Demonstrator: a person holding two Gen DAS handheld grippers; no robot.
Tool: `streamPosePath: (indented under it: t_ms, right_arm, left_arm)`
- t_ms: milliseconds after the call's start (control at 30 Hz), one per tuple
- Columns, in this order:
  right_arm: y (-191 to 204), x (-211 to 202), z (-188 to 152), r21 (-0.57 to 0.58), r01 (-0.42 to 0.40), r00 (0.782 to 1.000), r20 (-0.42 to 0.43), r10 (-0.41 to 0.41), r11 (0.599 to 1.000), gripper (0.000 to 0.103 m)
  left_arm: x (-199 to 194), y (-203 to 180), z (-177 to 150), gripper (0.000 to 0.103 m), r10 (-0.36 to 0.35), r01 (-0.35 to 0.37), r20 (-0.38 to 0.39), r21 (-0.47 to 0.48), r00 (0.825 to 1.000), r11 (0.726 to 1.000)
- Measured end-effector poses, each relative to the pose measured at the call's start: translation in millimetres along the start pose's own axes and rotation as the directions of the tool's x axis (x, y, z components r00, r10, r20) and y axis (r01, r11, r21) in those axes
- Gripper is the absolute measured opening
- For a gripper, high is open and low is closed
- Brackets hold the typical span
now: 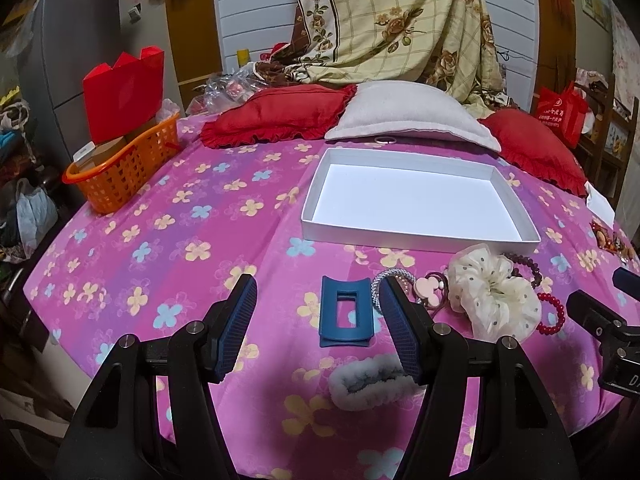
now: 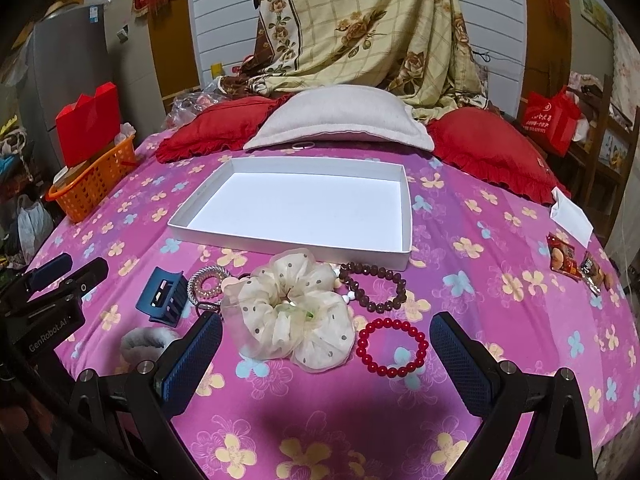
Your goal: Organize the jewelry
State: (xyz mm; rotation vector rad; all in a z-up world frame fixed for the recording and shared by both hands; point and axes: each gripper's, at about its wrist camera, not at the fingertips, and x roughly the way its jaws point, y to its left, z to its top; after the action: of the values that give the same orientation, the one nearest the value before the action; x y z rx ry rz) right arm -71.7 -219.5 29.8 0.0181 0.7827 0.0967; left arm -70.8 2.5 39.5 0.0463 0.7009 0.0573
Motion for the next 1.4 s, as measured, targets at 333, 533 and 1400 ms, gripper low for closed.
streamPosePath:
  t_ms: [333,533,1400]
  right_arm:
    - [-0.8,0.8,-0.9,0.005,-0.004,1.0,-0.013,0.004,1.0,0.103]
    - [0.4,0.8,-1.1,0.004,-0.005,1.0,-0.014,0.005,1.0,0.103]
    - [-2.3,-1.7,-3.0,0.006,-0.002,1.0,-0.021,0.003,1.0,0.103]
  left_arm:
    - [-3.8,-3.5,-0.7,0.064,0.0,0.0,0.0,-0.003,1.0,1.0]
    - [-5.0,-4.9,-1.4,0.064,-0.001,0.001,0.0,-0.002,1.0,1.0]
    - [-7.7,-12.7,-3.5,0.064,-0.016,0.016,-0.015,-0.002,1.0,1.0]
